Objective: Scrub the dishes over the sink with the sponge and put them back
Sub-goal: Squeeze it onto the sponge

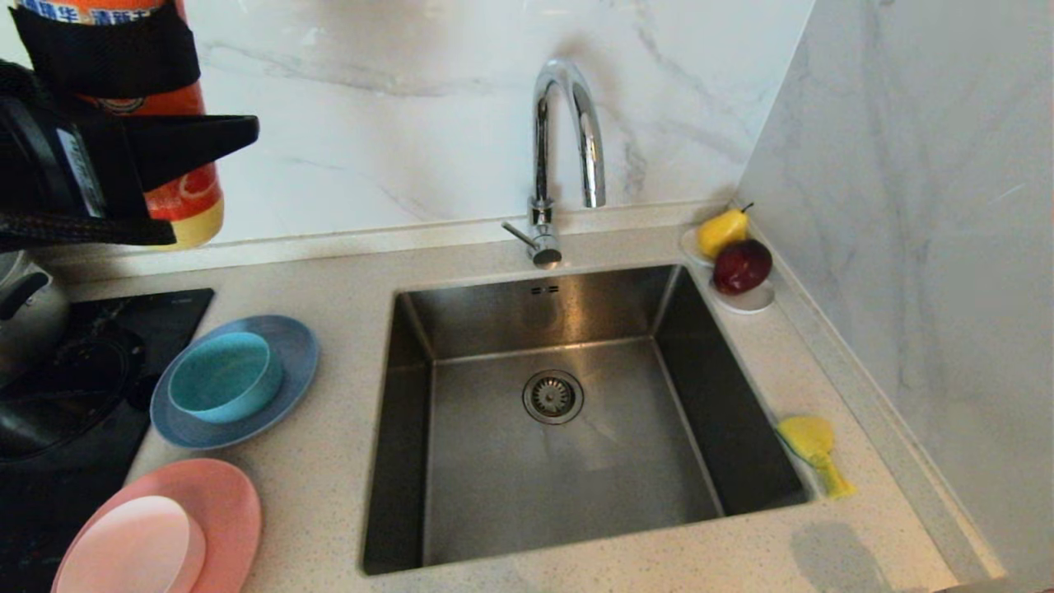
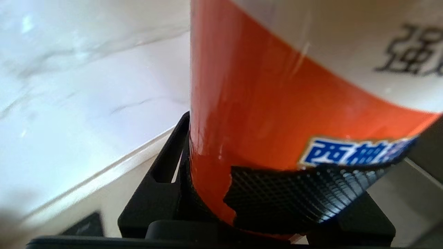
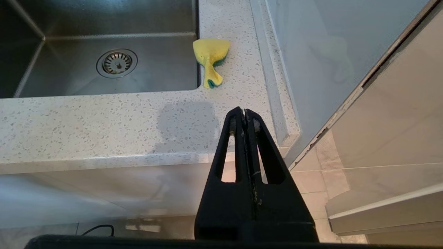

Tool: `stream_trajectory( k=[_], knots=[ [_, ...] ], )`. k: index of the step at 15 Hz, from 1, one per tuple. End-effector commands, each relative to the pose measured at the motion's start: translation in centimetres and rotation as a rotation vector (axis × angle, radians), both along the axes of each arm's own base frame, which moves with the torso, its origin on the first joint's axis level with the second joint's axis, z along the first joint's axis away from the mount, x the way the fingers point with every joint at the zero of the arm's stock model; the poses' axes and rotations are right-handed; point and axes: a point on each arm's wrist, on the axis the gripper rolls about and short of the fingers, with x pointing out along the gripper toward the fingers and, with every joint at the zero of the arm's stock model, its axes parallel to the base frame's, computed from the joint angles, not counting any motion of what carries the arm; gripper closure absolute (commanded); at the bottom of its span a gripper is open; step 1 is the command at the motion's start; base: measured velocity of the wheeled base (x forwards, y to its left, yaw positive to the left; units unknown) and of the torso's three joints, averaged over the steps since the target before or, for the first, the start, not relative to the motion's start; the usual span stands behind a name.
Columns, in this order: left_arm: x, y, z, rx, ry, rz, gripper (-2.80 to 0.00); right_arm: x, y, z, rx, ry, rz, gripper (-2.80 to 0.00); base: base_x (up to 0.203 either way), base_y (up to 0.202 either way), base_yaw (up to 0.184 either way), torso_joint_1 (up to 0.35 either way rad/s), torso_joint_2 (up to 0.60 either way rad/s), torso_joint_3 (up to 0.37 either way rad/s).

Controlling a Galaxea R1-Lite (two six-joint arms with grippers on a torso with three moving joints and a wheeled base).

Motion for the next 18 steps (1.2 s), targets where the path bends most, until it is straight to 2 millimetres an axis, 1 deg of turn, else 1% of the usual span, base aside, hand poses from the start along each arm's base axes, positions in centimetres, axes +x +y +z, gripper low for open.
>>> stream_trajectory(
  k=[1,4,6,9,11,13,14,16,18],
  knots=[
    [0.6,-1.9,-0.1,0.039,0.0,-0.074,0.0,0.0,0.0,0.0,0.0,0.0,0.0,0.0,0.0,0.0,0.0,0.0,0.0,0.0],
    [1.4,-4.8,0.2,0.105,-0.018,-0.155,0.0,0.0,0.0,0.0,0.0,-0.001,0.0,0.0,0.0,0.0,0.0,0.0,0.0,0.0],
    [2.4,-7.1,0.0,0.156,-0.018,-0.153,0.0,0.0,0.0,0.0,0.0,0.002,0.0,0.0,0.0,0.0,0.0,0.0,0.0,0.0],
    [3.7,-10.9,0.5,0.196,-0.043,-0.174,0.0,0.0,0.0,0.0,0.0,-0.001,0.0,0.0,0.0,0.0,0.0,0.0,0.0,0.0],
    [4.1,-13.4,1.6,0.195,-0.078,-0.183,0.0,0.0,0.0,0.0,0.0,-0.001,0.0,0.0,0.0,0.0,0.0,0.0,0.0,0.0],
    [4.4,-15.7,2.1,0.218,-0.114,-0.195,0.0,0.0,0.0,0.0,0.001,0.001,0.0,0.0,0.0,0.0,0.0,0.0,0.0,0.0],
    [4.5,-16.7,2.2,0.242,-0.132,-0.201,0.0,0.0,0.0,0.0,0.0,-0.001,0.0,0.0,0.0,0.0,0.0,0.0,0.0,0.0],
    [4.7,-18.4,1.7,0.3,-0.151,-0.203,0.0,0.0,0.0,0.0,0.0,-0.001,0.0,0.0,0.0,0.0,0.0,0.0,0.0,0.0],
    [4.4,-20.2,1.6,0.318,-0.163,-0.203,0.0,0.0,0.0,0.0,0.0,0.0,0.0,0.0,0.0,0.0,0.0,0.0,0.0,0.0]
  ],
)
